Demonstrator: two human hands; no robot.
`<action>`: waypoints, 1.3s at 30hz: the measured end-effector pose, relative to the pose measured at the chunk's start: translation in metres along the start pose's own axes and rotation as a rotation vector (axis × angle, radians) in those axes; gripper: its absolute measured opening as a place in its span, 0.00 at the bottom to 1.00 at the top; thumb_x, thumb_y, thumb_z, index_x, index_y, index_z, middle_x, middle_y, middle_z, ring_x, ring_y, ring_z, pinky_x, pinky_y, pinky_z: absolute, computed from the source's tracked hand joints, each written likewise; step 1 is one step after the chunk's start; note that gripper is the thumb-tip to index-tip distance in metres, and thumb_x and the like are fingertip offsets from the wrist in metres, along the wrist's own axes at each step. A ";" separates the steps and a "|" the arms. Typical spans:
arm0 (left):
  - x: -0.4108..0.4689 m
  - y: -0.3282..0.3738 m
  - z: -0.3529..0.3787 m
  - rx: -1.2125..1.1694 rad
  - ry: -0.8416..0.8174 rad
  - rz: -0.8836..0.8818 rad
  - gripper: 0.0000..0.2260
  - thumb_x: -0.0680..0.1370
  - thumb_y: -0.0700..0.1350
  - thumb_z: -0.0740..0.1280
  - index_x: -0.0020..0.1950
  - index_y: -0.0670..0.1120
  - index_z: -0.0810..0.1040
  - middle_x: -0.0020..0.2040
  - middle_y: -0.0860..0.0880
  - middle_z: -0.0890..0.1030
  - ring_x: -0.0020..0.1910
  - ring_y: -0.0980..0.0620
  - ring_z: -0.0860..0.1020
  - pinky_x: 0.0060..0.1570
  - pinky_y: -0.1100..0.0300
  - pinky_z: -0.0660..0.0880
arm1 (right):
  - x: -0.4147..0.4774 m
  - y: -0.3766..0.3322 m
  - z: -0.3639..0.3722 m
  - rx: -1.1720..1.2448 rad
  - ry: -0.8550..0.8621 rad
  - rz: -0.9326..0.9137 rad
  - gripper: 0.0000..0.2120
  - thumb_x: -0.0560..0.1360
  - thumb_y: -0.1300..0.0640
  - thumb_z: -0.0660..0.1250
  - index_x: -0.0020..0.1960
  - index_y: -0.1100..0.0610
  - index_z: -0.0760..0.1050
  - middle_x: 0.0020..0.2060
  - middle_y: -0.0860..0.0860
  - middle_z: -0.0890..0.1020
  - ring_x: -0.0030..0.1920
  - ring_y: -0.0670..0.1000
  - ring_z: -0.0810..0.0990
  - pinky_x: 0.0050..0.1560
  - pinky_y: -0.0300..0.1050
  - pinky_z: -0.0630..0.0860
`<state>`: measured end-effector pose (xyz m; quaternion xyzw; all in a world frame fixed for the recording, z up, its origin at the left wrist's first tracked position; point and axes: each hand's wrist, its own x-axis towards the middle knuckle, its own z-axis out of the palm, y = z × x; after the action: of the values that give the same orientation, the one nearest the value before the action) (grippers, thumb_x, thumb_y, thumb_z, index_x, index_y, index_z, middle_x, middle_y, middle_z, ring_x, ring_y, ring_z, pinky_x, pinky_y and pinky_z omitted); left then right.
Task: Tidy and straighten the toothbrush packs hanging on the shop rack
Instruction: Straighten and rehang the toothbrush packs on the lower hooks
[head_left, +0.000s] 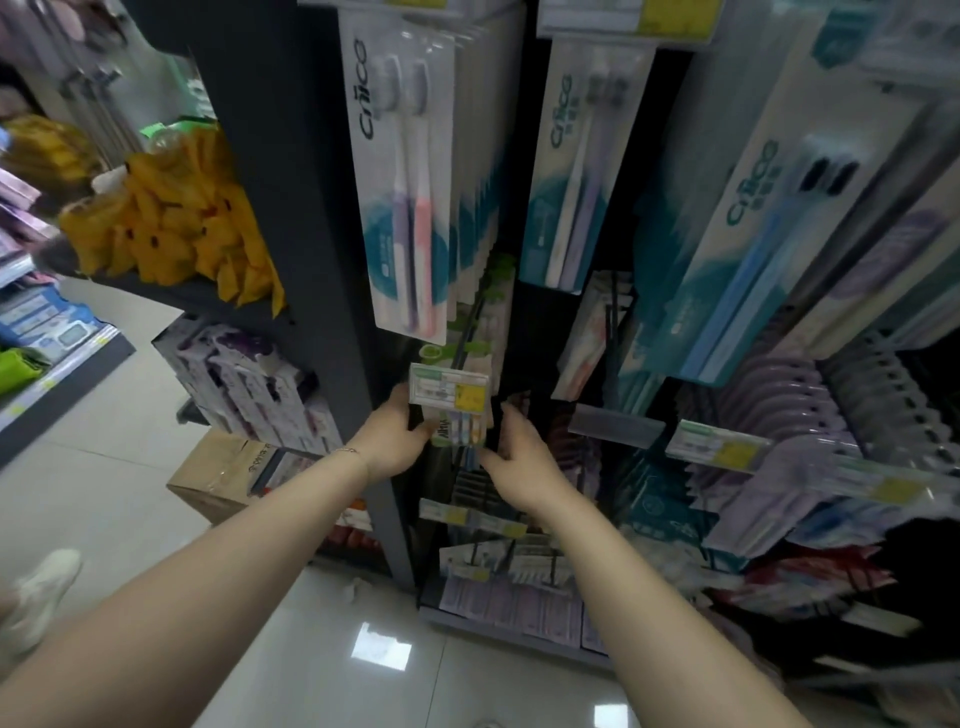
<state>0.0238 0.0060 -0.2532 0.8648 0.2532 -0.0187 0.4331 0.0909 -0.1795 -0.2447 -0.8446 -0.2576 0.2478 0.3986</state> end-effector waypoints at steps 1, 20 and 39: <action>0.001 0.001 0.001 -0.035 0.008 0.014 0.31 0.82 0.50 0.64 0.80 0.50 0.52 0.77 0.48 0.66 0.74 0.45 0.67 0.71 0.55 0.65 | 0.005 -0.003 0.004 0.032 0.026 -0.001 0.31 0.81 0.54 0.63 0.79 0.52 0.53 0.73 0.53 0.65 0.74 0.52 0.62 0.67 0.39 0.59; 0.016 -0.012 -0.023 0.218 -0.229 -0.085 0.26 0.80 0.57 0.65 0.74 0.46 0.68 0.70 0.46 0.75 0.66 0.46 0.75 0.58 0.59 0.71 | 0.011 -0.020 0.016 0.203 0.120 0.119 0.24 0.78 0.52 0.67 0.72 0.48 0.64 0.67 0.48 0.75 0.67 0.50 0.73 0.62 0.41 0.69; -0.071 0.107 -0.098 0.728 -0.537 0.269 0.18 0.81 0.62 0.59 0.55 0.50 0.79 0.48 0.54 0.81 0.49 0.55 0.79 0.57 0.57 0.75 | -0.092 -0.092 -0.083 -0.435 0.016 0.164 0.17 0.79 0.41 0.62 0.58 0.53 0.76 0.55 0.51 0.79 0.53 0.52 0.78 0.53 0.49 0.78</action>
<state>-0.0076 -0.0026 -0.0954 0.9501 -0.0052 -0.2732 0.1502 0.0522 -0.2328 -0.1048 -0.9306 -0.2322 0.2115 0.1878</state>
